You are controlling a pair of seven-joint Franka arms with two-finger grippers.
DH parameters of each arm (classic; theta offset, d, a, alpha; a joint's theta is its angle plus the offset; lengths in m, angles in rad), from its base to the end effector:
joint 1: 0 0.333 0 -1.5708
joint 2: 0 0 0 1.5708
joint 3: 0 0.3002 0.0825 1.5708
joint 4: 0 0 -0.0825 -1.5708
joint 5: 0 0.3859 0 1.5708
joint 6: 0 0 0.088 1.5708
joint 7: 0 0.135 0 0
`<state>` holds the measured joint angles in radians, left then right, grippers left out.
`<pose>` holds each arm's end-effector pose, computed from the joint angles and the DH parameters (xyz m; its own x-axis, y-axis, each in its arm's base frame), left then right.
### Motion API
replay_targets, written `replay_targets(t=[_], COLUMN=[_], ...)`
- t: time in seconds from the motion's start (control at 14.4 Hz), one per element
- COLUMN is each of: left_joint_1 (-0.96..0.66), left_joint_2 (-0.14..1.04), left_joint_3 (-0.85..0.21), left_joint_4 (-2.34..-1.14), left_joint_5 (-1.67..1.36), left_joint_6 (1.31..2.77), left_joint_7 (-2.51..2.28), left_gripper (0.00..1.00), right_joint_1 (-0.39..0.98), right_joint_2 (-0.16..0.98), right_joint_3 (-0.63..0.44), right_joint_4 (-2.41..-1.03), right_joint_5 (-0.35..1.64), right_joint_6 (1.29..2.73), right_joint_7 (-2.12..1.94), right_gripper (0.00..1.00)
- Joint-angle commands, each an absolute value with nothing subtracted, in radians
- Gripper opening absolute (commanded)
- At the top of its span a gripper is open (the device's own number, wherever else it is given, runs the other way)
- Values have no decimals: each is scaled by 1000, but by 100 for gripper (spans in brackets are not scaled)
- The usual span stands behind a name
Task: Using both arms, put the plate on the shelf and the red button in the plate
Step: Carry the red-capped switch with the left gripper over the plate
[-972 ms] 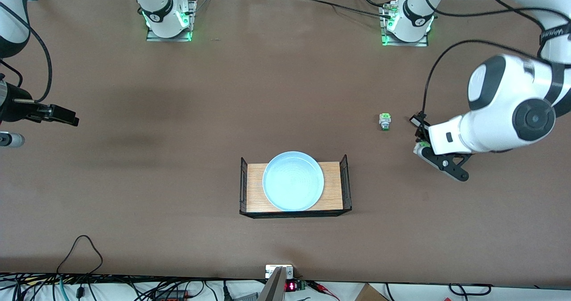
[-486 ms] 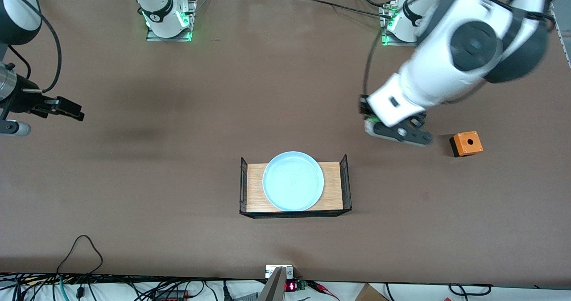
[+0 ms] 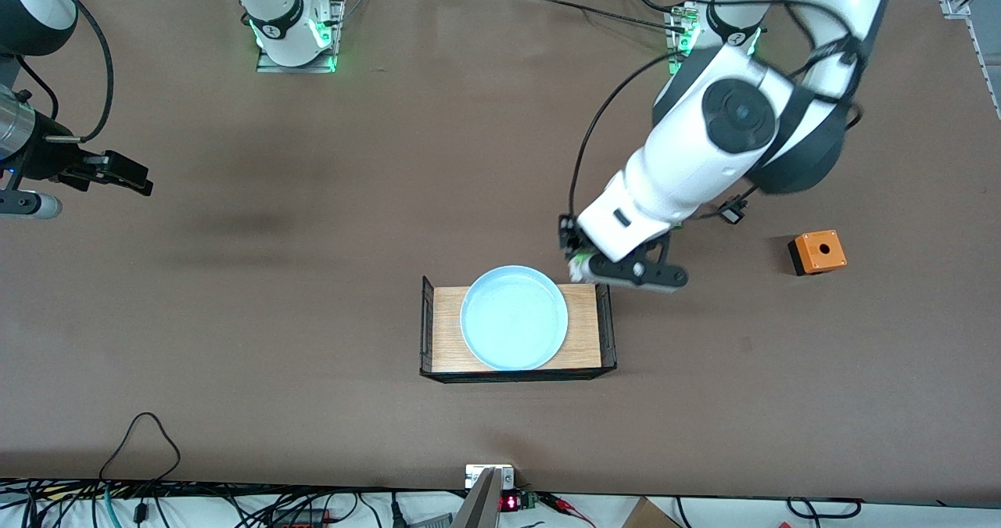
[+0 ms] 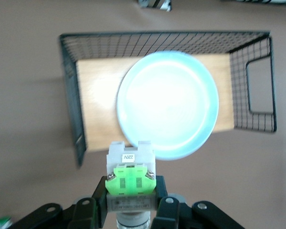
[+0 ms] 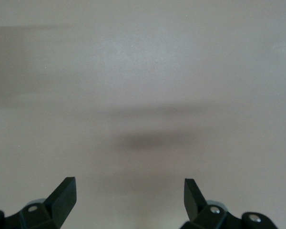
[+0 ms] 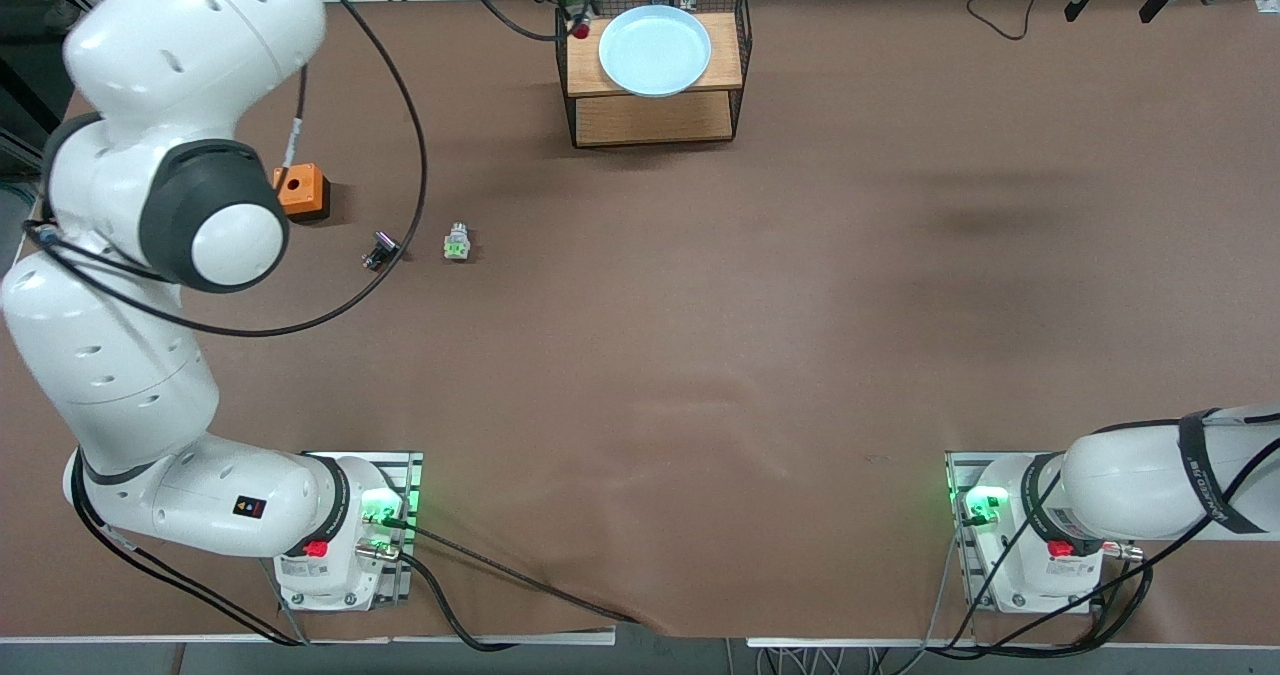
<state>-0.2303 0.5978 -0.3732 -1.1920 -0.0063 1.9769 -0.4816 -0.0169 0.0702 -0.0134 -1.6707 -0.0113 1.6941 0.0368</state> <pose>0.6447 -0.3645 0.4373 0.9956 -0.0235 0.0908 -0.0487 -0.9570 0.2858 0.5789 -0.0188 0.5037 0.9968 -0.0656 -0.0463 -0.0651 -0.9978 0.0138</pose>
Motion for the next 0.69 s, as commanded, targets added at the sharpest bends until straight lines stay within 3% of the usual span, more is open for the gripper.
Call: replay_targets(t=[0.0, 0.62], left_joint_1=[-282, -347], left_joint_2=[707, 782], left_joint_3=[-356, -348], left_joint_4=[-1129, -1135], left_joint_5=[6, 247], left_joint_6=[2145, 2247], left_joint_7=[-482, -485], left_gripper=[32, 33], right_joint_1=[-18, -17], right_joint_2=[54, 55], right_joint_3=[-18, -17], right_joint_4=[-1689, -1620], right_joint_5=[-8, -12], right_joint_6=[1690, 1632], right_joint_7=[18, -23], right_gripper=[100, 100])
